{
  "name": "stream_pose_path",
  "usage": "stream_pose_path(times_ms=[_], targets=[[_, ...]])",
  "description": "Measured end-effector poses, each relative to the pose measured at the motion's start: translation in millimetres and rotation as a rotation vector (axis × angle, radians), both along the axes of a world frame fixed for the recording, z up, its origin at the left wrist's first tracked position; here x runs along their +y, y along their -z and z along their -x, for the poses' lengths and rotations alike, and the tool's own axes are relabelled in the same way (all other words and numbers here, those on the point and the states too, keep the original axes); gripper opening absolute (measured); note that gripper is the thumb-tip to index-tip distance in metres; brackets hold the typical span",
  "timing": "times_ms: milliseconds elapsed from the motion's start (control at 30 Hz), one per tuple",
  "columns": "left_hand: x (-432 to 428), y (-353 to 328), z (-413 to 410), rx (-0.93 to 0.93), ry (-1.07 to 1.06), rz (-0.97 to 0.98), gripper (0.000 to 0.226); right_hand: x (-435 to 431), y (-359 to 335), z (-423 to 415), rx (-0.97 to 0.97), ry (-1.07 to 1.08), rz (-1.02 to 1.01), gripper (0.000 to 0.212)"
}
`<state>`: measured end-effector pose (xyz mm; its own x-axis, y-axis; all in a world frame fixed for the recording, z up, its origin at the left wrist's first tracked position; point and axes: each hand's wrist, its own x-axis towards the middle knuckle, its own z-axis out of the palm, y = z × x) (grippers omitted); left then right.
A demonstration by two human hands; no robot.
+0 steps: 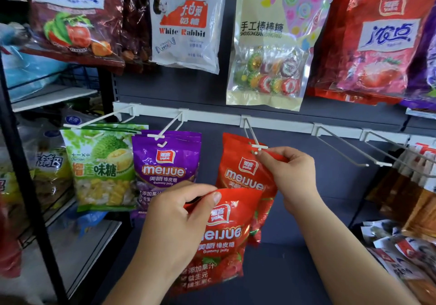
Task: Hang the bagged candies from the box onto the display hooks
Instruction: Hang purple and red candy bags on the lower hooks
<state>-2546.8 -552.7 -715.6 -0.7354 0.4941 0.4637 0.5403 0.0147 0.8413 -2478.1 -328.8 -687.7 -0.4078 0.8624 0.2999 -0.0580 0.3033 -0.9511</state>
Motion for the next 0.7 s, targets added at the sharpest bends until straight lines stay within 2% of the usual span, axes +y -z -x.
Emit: stream_pose_path(times_ms=[67, 167, 233, 267, 300, 400, 467, 533, 700], targets=[[0, -1, 1, -0.008, 0.009, 0.009, 0.020, 3, 0, 1, -0.062, 0.104, -0.093, 0.025], [-1, -2, 3, -0.013, 0.041, 0.045, 0.011, -4, 3, -6, -0.172, 0.334, -0.361, 0.039], [0, -4, 5, -0.035, 0.059, 0.037, 0.006, -12, 3, -14, -0.133, 0.393, -0.544, 0.032], [1, -5, 5, -0.043, 0.064, 0.026, 0.005, -14, 2, -17, -0.099, 0.307, -0.569, 0.026], [3, -6, 5, -0.051, 0.065, 0.013, 0.006, -17, 0, -21, -0.078, 0.144, -0.505, 0.025], [10, -7, 1, -0.077, 0.055, -0.034, 0.009, -28, -4, -33, -0.101, -0.481, -0.117, 0.025], [15, -6, -3, -0.092, 0.056, -0.062, 0.013, -35, 0, -38, -0.127, -0.691, 0.030, 0.025], [19, -5, -8, -0.118, 0.068, -0.088, 0.015, -37, 7, -40, -0.110, -0.689, 0.081, 0.027], [28, -1, -8, -0.145, 0.026, -0.157, 0.020, -29, 0, -39, 0.017, -0.442, 0.149, 0.016]])
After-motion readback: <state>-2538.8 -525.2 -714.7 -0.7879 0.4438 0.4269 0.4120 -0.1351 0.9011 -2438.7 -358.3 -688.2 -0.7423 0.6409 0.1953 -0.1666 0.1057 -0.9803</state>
